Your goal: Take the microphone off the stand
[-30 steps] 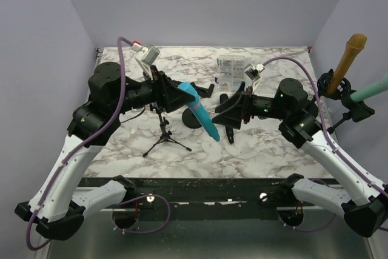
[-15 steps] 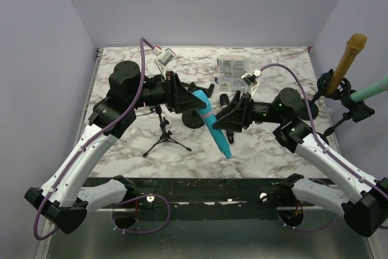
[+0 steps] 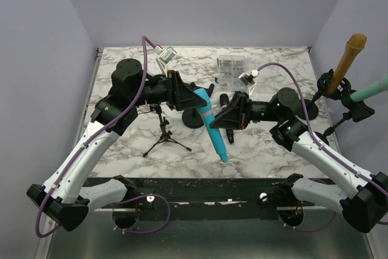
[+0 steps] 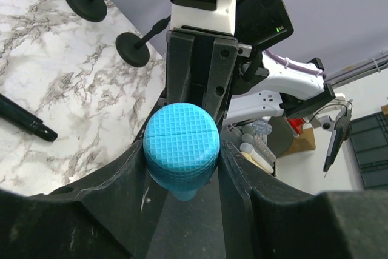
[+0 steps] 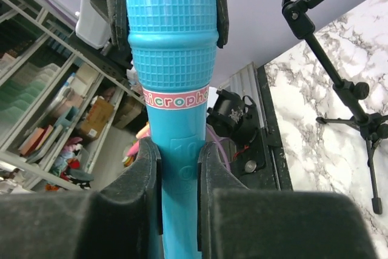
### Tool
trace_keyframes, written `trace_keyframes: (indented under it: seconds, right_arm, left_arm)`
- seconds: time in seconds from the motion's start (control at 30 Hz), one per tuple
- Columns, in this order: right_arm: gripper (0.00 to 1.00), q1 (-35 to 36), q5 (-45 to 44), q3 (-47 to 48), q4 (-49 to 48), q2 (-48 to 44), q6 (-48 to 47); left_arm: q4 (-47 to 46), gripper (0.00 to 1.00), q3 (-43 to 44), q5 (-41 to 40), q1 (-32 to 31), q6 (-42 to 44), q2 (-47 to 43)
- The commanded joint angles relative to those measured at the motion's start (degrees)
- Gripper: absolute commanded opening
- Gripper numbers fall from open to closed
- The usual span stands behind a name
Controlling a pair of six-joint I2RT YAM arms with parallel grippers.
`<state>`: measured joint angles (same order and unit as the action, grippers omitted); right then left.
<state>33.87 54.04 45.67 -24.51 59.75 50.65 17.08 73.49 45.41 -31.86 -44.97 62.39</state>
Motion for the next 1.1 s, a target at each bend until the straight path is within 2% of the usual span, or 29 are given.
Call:
trace_keyframes:
  seconds: [0.0, 0.07, 0.2, 0.33, 0.5, 0.6, 0.67, 0.73, 0.8, 0.87, 0.93, 1.07]
  right_arm:
    - [0.01, 0.2, -1.4, -0.2, 0.4, 1.0, 0.6]
    - [0.01, 0.2, -2.3, -0.3, 0.9, 1.0, 0.1]
    - [0.01, 0.2, -4.1, -0.2, 1.2, 1.0, -0.2]
    - [0.0, 0.2, -5.8, 0.5, 3.8, 0.3, -1.9]
    - [0.01, 0.3, -11.6, 2.4, 14.8, -2.0, -8.9]
    - [0.01, 0.2, -20.5, 3.7, 25.3, -4.8, -14.9]
    - [0.01, 0.2, -30.5, 4.4, 33.3, -7.1, -17.8]
    - [0.01, 0.2, -44.0, 4.3, 39.5, -9.1, -19.4]
    - [0.01, 0.2, -56.3, 4.0, 44.8, -10.2, -19.6]
    - [0.01, 0.2, -64.6, 3.0, 47.0, -10.1, -20.7]
    - [0.01, 0.2, -70.2, 2.0, 47.5, -8.6, -21.1]
    - [0.01, 0.1, -74.8, 3.4, 47.4, -1.0, -23.0]
  left_arm:
    - [2.2, 0.03, 2.6, 0.8, 0.1, 2.7, 0.4]
    - [2.8, 0.18, 2.8, 0.6, 0.4, 3.2, 0.4]
    - [2.9, 0.42, 2.5, 0.8, 0.9, 3.6, 0.1]
    - [3.1, 0.76, 2.5, 0.2, 1.4, 4.0, -0.7]
    - [9.3, 0.98, 4.9, -5.7, 2.4, 9.0, -2.7]
    - [13.0, 0.98, 6.1, -9.4, 3.8, 11.5, -4.2]
    - [14.3, 0.99, 6.2, -11.7, 4.9, 12.2, -5.6]
    - [14.7, 0.99, 5.5, -13.9, 6.1, 12.3, -7.2]
    - [14.2, 0.99, 4.2, -15.4, 7.3, 12.0, -8.6]
    - [12.6, 0.98, 2.5, -15.0, 8.9, 11.0, -10.1]
    - [10.6, 0.99, 0.9, -13.3, 10.6, 9.3, -10.9]
    - [8.6, 0.98, -0.8, -9.9, 13.2, 6.9, -11.5]
